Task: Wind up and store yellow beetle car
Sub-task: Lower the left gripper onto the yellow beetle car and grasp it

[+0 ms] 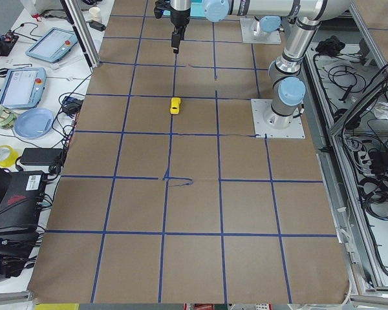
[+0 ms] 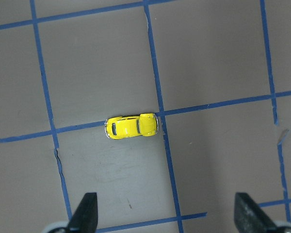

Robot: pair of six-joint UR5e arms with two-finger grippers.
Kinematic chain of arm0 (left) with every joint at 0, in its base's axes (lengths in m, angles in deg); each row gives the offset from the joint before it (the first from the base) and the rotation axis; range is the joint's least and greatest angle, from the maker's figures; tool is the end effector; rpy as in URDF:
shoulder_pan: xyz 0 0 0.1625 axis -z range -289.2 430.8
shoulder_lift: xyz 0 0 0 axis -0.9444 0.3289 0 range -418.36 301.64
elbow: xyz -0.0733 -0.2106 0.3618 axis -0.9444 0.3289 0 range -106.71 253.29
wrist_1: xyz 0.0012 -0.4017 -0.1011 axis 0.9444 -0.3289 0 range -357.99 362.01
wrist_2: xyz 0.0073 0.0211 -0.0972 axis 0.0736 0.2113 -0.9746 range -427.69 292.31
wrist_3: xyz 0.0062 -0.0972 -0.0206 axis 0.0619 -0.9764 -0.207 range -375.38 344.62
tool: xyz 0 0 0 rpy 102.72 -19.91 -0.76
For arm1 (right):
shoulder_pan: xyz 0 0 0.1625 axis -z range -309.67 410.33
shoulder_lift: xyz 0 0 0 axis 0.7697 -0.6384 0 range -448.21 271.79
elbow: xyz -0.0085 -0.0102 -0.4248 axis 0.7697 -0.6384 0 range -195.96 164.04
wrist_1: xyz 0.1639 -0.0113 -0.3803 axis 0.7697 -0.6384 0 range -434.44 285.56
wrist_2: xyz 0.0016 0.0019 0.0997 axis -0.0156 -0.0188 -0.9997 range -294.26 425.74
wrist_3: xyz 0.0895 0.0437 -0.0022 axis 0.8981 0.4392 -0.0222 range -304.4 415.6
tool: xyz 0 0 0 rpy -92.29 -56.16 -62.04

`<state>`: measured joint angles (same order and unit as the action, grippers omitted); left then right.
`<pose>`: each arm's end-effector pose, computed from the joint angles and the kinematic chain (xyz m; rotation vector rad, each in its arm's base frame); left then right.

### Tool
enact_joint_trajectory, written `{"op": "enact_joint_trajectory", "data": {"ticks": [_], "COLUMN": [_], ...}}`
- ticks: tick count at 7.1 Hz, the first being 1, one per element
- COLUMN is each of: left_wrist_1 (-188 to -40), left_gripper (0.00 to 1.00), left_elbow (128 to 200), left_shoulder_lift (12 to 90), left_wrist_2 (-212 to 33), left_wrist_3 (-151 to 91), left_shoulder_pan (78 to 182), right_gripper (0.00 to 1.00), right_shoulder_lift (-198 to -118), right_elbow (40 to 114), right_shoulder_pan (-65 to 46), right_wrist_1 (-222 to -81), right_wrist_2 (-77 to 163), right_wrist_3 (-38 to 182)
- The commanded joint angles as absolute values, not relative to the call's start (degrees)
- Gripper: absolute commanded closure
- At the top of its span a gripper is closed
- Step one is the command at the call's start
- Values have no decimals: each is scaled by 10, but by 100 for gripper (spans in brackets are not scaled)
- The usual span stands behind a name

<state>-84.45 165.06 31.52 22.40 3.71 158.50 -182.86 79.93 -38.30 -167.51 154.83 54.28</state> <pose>-0.1132 -0.4990 0.4801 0.4577 3.1000 -0.0507 0.1238 -0.4637 0.4814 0.0009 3.1261 -0.0508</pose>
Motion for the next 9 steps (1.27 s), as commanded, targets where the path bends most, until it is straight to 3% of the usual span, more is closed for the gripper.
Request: {"op": "enact_joint_trajectory", "data": {"ticks": [1,4,9], "left_wrist_1": [-822,-723,-511], "left_gripper": [0,2,3], "left_elbow": [1732,1775,1838], "left_shoulder_lift": [326,395,478], "left_wrist_2": [222,227,271], "left_wrist_3": [236,565,757], "left_shoulder_pan": [1555,1536,1543], "right_gripper": [0,0,0], "right_shoulder_lift": [-1828,-1829,-1829], "right_elbow": [799,799,800], "right_shoulder_pan": [-383,-383,-384], "right_wrist_1": [-1675,-1675,-1672], "right_wrist_2": [1549,1549,1549], "right_wrist_3": [543,544,544]}}
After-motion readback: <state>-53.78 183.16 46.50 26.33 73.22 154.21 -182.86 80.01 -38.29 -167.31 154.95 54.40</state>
